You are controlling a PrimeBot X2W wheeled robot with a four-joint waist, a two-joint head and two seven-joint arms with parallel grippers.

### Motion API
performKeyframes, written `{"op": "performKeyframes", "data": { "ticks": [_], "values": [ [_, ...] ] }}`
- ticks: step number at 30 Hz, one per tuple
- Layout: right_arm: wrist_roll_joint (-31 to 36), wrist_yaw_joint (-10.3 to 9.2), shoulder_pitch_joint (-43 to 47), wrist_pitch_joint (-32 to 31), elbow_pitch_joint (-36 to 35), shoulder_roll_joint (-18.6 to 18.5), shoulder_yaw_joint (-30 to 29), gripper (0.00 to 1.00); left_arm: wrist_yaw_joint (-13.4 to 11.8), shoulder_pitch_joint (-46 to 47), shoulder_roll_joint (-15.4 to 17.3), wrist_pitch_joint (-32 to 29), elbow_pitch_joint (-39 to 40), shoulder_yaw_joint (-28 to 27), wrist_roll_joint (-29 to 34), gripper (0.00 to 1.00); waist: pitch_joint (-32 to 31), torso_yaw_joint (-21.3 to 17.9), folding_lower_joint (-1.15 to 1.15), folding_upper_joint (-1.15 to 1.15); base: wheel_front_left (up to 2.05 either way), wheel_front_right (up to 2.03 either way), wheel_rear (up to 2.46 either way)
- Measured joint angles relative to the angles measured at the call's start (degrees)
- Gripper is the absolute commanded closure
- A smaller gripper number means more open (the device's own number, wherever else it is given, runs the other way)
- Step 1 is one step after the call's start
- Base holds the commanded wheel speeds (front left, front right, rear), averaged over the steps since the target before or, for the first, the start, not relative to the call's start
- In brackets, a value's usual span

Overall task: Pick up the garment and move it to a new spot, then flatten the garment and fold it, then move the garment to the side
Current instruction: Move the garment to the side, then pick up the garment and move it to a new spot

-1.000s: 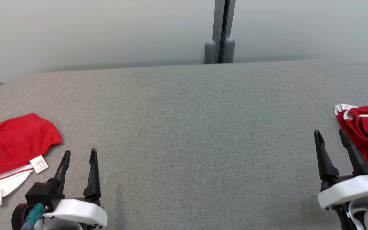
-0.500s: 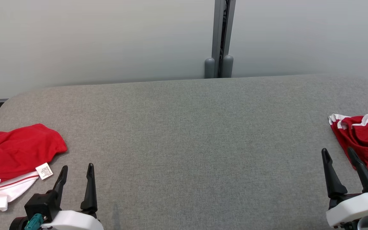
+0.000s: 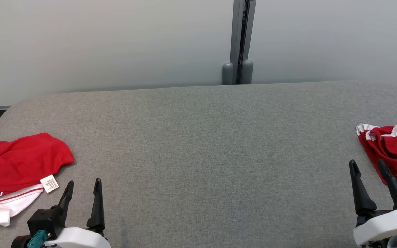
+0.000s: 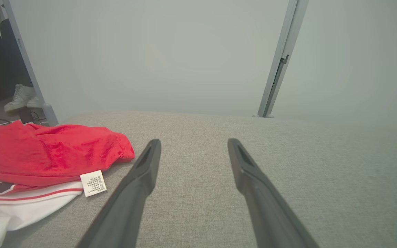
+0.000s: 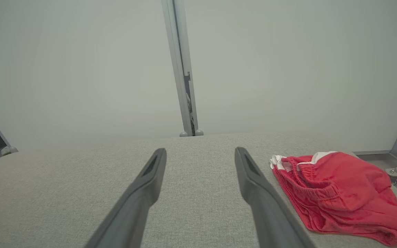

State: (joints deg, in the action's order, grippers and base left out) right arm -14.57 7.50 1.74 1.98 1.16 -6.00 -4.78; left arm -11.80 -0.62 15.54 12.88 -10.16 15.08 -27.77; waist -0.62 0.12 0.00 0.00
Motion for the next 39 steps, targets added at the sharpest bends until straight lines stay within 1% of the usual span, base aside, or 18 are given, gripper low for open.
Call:
{"op": "performKeyframes", "data": {
  "ticks": [7, 12, 19, 26, 31, 35, 39],
  "values": [
    [0.0, 0.0, 0.7, -0.1, -0.3, 0.6, -0.8, 0.0, 0.7, 1.3, -0.1, -0.2, -0.8, 0.7, -0.2, 0.0, 0.0, 0.9, 0.0, 0.0, 0.0, 0.0, 0.0],
    [0.2, 0.0, 1.1, 0.0, -0.4, 0.8, -1.1, 0.0, 1.2, 3.8, -0.5, -0.3, -1.7, 1.5, -0.3, 0.0, 0.3, 3.2, 0.0, 0.0, 0.0, 0.0, 0.0],
    [0.2, 0.0, 1.3, 0.2, -1.4, 1.0, -1.0, 0.0, 2.2, 6.1, -0.8, 0.0, -2.8, 1.9, -0.4, 0.0, 0.9, 9.1, 0.0, 0.0, 0.0, 0.0, 0.0],
    [0.4, 0.0, 1.1, -0.6, -2.8, 0.5, 0.0, 0.0, 2.4, 6.9, -1.5, 0.8, -3.5, 1.7, -0.5, 0.0, 1.5, 16.5, 0.0, 0.0, 0.0, 0.0, 0.0],
    [0.5, 0.0, 0.7, -1.0, -4.0, 0.5, 0.7, 0.0, 2.3, 6.8, -1.5, 1.3, -3.5, 1.2, -0.5, 0.0, 1.7, 21.0, 0.0, 0.0, 0.0, 0.0, 0.0],
    [0.6, 0.0, 0.6, -1.3, -4.5, 0.5, 1.2, 0.0, 2.2, 6.8, -1.6, 1.5, -3.4, 1.0, -0.5, 0.0, 1.7, 23.5, 0.0, 0.0, 0.0, 0.0, 0.0],
    [0.7, 0.0, 0.7, -1.6, -4.8, 0.4, 1.2, 0.0, 2.2, 6.8, -1.7, 1.6, -3.5, 0.8, -0.5, 0.0, 1.5, 24.5, 0.0, 0.0, 0.0, 0.0, 0.0]
  ]
}}
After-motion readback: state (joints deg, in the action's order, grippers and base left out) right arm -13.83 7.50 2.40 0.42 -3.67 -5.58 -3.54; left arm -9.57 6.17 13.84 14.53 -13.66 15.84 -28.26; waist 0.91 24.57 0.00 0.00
